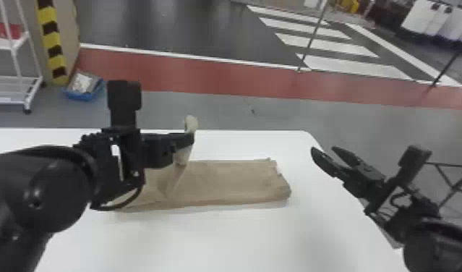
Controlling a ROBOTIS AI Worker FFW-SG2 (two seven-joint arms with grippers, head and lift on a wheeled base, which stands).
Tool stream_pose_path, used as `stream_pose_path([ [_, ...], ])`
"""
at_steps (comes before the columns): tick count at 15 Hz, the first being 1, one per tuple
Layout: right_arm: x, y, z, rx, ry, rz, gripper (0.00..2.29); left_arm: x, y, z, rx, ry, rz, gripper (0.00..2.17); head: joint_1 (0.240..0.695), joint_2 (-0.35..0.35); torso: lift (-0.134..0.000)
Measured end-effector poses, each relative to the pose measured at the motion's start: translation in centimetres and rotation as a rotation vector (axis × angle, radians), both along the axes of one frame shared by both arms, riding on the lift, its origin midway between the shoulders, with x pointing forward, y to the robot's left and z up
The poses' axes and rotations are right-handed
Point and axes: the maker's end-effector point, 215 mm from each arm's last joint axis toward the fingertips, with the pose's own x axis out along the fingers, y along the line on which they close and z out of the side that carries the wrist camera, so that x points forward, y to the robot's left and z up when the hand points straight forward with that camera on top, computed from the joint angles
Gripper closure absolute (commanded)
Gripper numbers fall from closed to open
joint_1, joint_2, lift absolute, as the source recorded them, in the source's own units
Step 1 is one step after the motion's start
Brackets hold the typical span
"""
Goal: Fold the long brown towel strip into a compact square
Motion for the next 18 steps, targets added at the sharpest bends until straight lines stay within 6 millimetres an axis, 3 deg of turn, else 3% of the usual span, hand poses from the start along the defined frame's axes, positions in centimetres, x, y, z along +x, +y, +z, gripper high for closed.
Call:
stream_pose_path([
  [4, -0.1, -1.6, -0.3, 0.004, -0.013, -0.028, 0.08, -0.1, -1.1, -1.7, 0.025, -0.022, 0.026, 1.35, 0.63, -0.35, -0.124],
  [5, 0.0, -1.7, -0.2, 0.005, -0.015, -0.03, 0.08, -0.3, -1.3, -2.3, 0.028, -0.015, 0.024, 1.2, 0.633, -0.35, -0.124],
  [7, 0.1, -1.8, -0.2, 0.007, -0.017, -0.033, 0.08, -0.8, -2.1, -3.7, 0.022, -0.003, 0.016, 0.08, 0.639, -0.35, -0.124],
  [8, 0.2, -1.8, -0.3, 0.012, -0.015, -0.033, 0.08, -0.9, -2.4, -4.5, 0.019, 0.004, 0.017, 0.0, 0.646, -0.35, -0.124],
  [12, -0.4, -0.8, 0.1, 0.077, -0.031, -0.014, 0.08, 0.6, -2.7, -8.4, -0.014, 0.013, 0.067, 0.02, 0.661, -0.35, -0.124],
  [14, -0.9, -0.6, -0.7, 0.095, -0.024, -0.015, 0.08, 0.7, -3.0, -9.2, -0.006, 0.012, 0.066, 0.02, 0.673, -0.35, -0.124],
  [16, -1.0, 0.1, -1.6, 0.107, -0.008, -0.017, 0.12, 0.5, -3.4, -8.2, -0.015, -0.005, 0.065, 0.02, 0.675, -0.35, -0.124],
  [18, -0.8, 1.7, -3.1, 0.12, 0.04, -0.008, 0.19, -0.4, -3.6, -5.9, -0.035, -0.037, 0.065, 0.02, 0.676, -0.35, -0.124],
])
